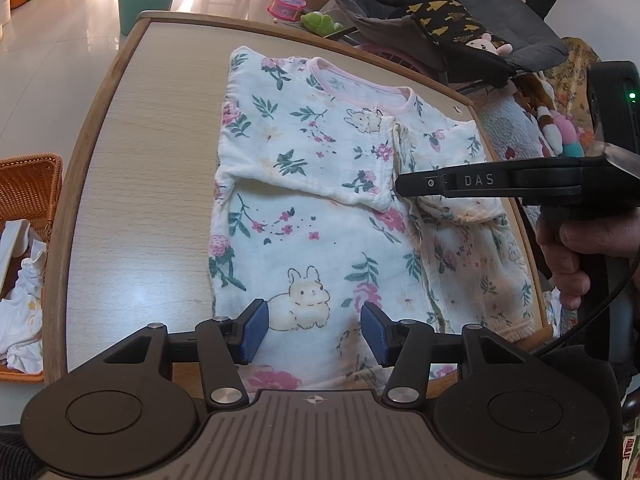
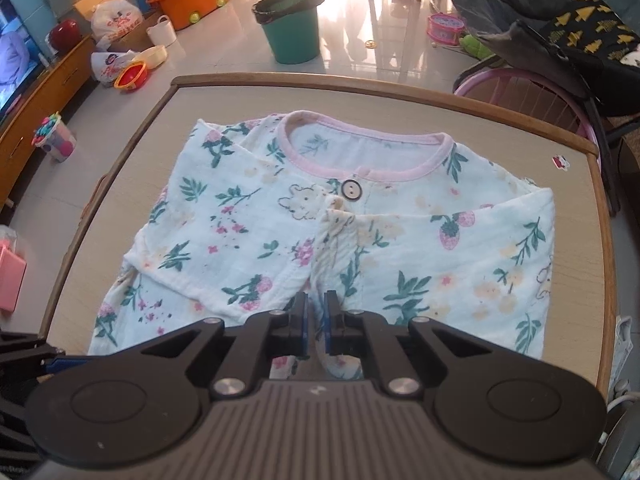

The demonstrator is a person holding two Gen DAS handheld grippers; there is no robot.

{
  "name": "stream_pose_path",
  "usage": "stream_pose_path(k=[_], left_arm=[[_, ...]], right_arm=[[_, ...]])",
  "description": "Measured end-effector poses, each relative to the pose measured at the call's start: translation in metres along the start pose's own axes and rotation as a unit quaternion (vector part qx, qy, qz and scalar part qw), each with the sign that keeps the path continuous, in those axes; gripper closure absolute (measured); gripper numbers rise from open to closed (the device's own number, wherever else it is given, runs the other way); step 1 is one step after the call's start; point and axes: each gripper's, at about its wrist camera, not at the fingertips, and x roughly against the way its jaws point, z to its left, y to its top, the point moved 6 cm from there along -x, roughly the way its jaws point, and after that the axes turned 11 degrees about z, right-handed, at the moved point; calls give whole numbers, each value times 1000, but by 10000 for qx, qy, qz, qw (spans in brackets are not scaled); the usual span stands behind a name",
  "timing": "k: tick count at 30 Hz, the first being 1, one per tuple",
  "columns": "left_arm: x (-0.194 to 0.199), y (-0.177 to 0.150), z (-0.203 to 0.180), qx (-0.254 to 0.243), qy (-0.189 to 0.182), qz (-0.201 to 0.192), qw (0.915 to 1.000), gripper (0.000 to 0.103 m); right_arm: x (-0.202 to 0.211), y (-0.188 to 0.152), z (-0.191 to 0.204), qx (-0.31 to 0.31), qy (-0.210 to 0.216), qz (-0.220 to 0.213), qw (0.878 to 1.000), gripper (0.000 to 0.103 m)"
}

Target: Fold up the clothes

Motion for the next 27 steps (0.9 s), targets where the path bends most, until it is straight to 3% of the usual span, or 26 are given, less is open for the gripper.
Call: stream_pose_path(k=[5, 8, 12, 17, 20, 23, 27], left_arm=[[0, -1, 0, 7, 2, -16, 10000, 49], [0, -1, 0, -2, 13, -16, 10000, 49], [0, -1, -1, -22, 36, -7, 10000, 49], [0, -1, -2, -53, 80, 8, 10000, 49], [0, -1, -3, -70, 110, 4, 9999, 48], [0, -1, -4, -87, 141, -1, 9999, 47], [-1, -2, -6, -152, 205, -19, 9997, 47]], right_arm=[[11, 3, 0, -83, 3, -197, 9998, 96], [3, -2, -7, -206, -467, -37, 9987, 96], [-7, -13, -4, -224, -259, 132, 9993, 95], [11, -19, -1, -256, -70, -78, 9996, 95], [15, -23, -6, -423, -52, -138, 9990, 94], [0, -31, -10, -407, -120, 96, 9991, 94], [7, -33, -8, -338, -202, -85, 9992, 93]])
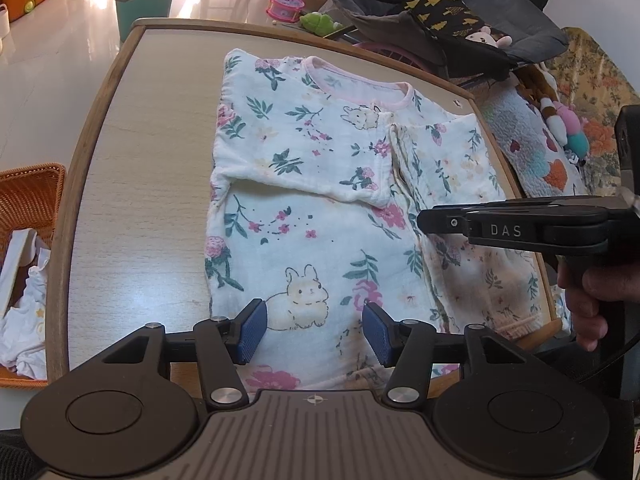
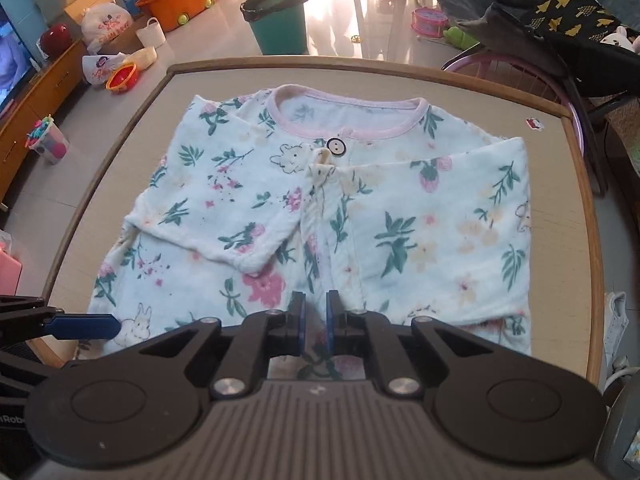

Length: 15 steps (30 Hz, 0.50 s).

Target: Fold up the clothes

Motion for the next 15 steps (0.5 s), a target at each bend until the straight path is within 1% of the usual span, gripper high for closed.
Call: stream_pose_path(k=[3, 5, 10, 15], left_arm=[[0, 0, -1, -8, 32, -14, 10000, 47], [0, 0, -2, 0, 54, -22, 10000, 47], [0, -1, -4, -39, 59, -23, 10000, 43], [0, 0, -3, -31, 6, -10, 10000, 42]], right_arm=[[13, 6, 0, 117, -96, -236, 9996, 93], [17, 14, 0, 264, -208, -277, 9991, 93], [9, 31, 8, 605, -354, -202, 9973, 93], [-2, 40, 12, 612, -527, -128, 9966, 93]])
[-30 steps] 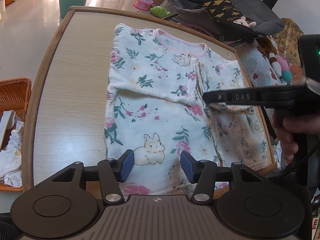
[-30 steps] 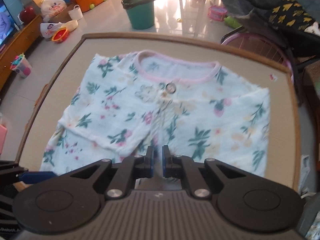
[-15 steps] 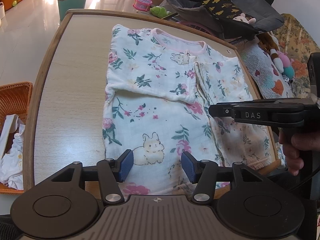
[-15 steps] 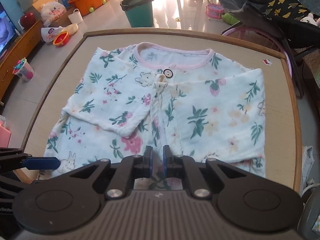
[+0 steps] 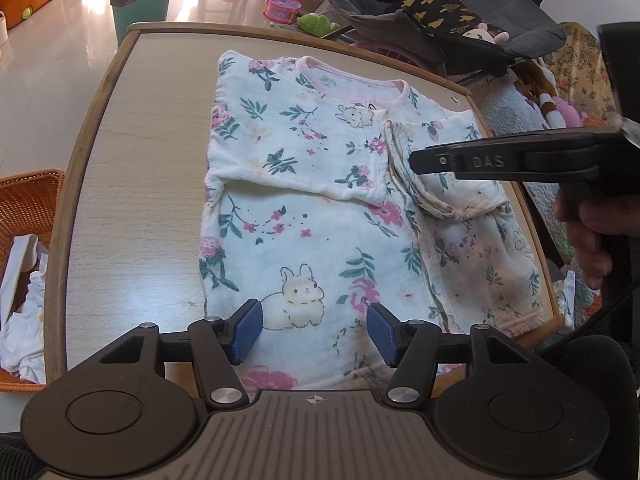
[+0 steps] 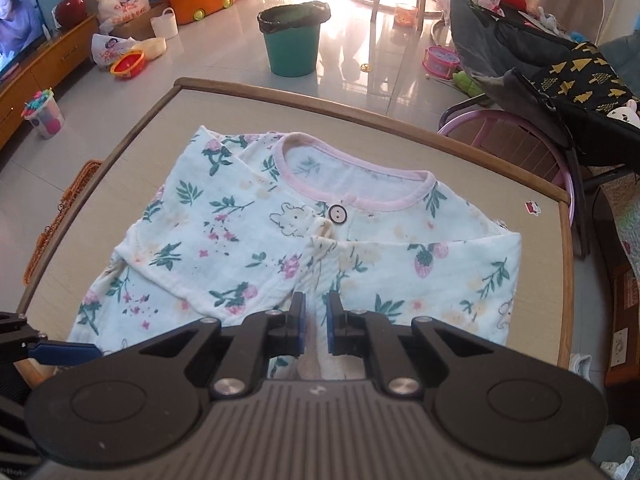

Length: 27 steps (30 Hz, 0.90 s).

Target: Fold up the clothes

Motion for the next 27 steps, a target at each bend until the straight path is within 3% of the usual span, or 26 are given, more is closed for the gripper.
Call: stream_pose_path(k=[13, 18, 23, 27], left_arm=[[-1, 0, 0, 8, -133, -17, 9999, 38], [-2, 0, -2, -30, -157, -8, 9999, 34], [-3, 0, -4, -72, -149, -8, 9999, 32], [-3, 0, -4, -95, -150, -20, 9998, 32]], right_arm=[[-17, 1, 12, 259, -258, 133, 9992, 92], [-12, 0, 17, 255, -151, 47, 9995, 80], [-17, -1, 18, 464, -440, 138, 9979, 82], [-18, -3, 16, 423, -347, 166, 9984, 91]])
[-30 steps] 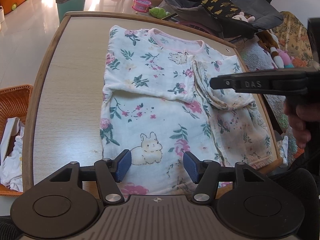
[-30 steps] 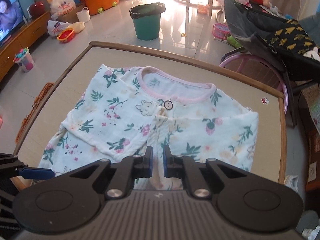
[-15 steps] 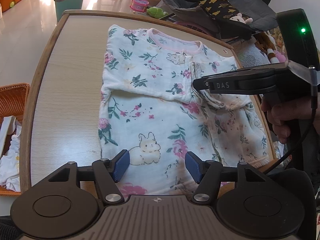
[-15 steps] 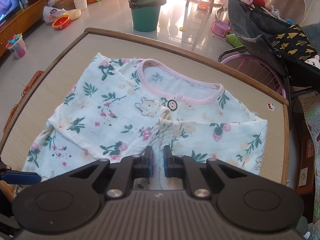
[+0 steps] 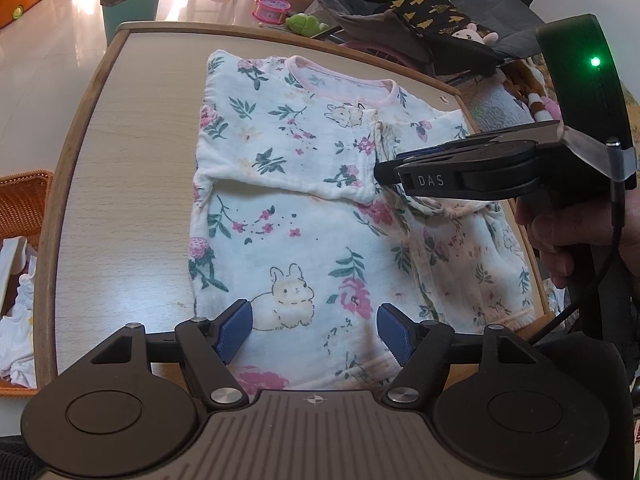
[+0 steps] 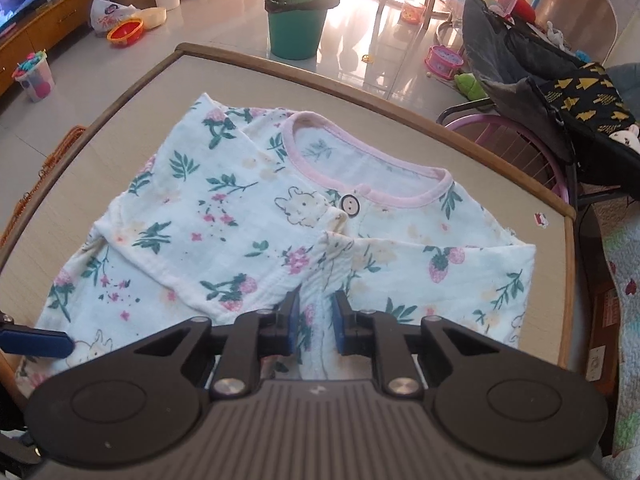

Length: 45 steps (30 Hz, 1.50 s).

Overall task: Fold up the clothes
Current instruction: 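Open the right gripper and lift it away from the folded sleeve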

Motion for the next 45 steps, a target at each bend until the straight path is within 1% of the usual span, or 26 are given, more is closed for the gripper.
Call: stream_pose_path(k=[3, 5, 7, 10, 12, 16, 24, 29, 35, 37, 42, 45], left_arm=[[0, 1, 1, 3, -2, 1, 10000, 32], [0, 1, 1, 5, -4, 0, 10000, 32], [1, 0, 1, 3, -13, -11, 10000, 32], [1, -1, 3, 0, -38, -23, 10000, 32], [1, 0, 3, 16, -48, -26, 10000, 32], [1, -1, 2, -9, -11, -21, 10000, 32], [1, -1, 1, -34, 18, -15, 10000, 32], [1, 0, 0, -75, 45, 4, 10000, 30], [-2, -1, -6, -235, 150, 41, 9996, 24], [-3, -1, -7, -273, 170, 52, 9995, 22], [-3, 0, -8, -297, 170, 79, 9994, 20], [-2, 0, -6, -265, 128, 80, 9995, 20]], right_arm=[[4, 0, -3, -89, 60, -74, 9999, 98], [8, 1, -6, -193, 63, -141, 9997, 100], [13, 1, -12, -324, 82, -197, 9992, 100], [22, 1, -24, -579, 286, -279, 9975, 100], [28, 1, -34, -719, 272, -370, 9964, 100], [34, -1, -57, -1008, 383, -460, 9931, 100], [36, -13, -107, -1521, 175, -568, 9866, 101], [37, -22, -129, -1725, 49, -646, 9829, 101], [32, -30, -138, -1796, -92, -665, 9814, 101], [23, -32, -137, -1768, -111, -562, 9826, 101], [-4, -41, -132, -1665, -260, -247, 9854, 100], [-5, -44, -132, -1693, -253, -333, 9847, 100]])
